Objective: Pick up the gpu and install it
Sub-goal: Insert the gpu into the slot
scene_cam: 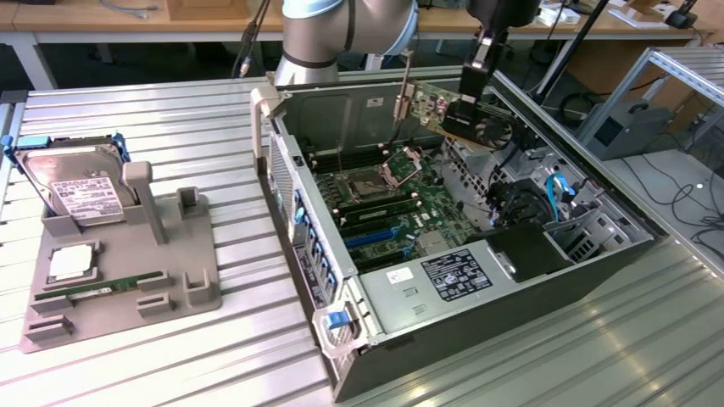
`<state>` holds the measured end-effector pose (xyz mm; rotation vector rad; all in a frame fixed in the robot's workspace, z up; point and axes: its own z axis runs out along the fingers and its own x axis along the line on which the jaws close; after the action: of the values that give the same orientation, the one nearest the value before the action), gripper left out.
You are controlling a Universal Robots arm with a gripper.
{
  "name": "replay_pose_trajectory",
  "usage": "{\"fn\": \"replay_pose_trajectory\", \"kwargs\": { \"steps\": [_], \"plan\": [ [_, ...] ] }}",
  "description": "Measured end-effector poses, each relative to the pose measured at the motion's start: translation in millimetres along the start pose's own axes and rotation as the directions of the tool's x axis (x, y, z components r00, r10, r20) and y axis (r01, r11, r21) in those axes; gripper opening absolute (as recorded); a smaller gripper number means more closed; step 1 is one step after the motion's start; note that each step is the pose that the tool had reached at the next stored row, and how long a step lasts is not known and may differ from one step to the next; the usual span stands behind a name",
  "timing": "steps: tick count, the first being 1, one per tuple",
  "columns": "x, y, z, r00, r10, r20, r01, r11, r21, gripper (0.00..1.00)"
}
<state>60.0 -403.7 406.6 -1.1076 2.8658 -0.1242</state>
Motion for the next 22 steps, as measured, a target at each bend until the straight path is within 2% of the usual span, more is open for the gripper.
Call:
{"fn": "replay_pose_trajectory", "kwargs": {
  "steps": [4,11,17,22],
  "plan": [
    [0.0,0.0,0.1,0.999,-0.045,0.0045,0.045,0.999,-0.0014,0.27],
    [0.0,0.0,0.2,0.9919,-0.126,0.0128,0.126,0.992,-0.0034,0.27],
    [0.0,0.0,0.3,0.9801,-0.197,0.0203,0.198,0.9803,-0.0046,0.27],
    [-0.1,0.0,0.5,0.9675,-0.252,0.0262,0.252,0.9678,-0.0051,0.27]
  ]
}}
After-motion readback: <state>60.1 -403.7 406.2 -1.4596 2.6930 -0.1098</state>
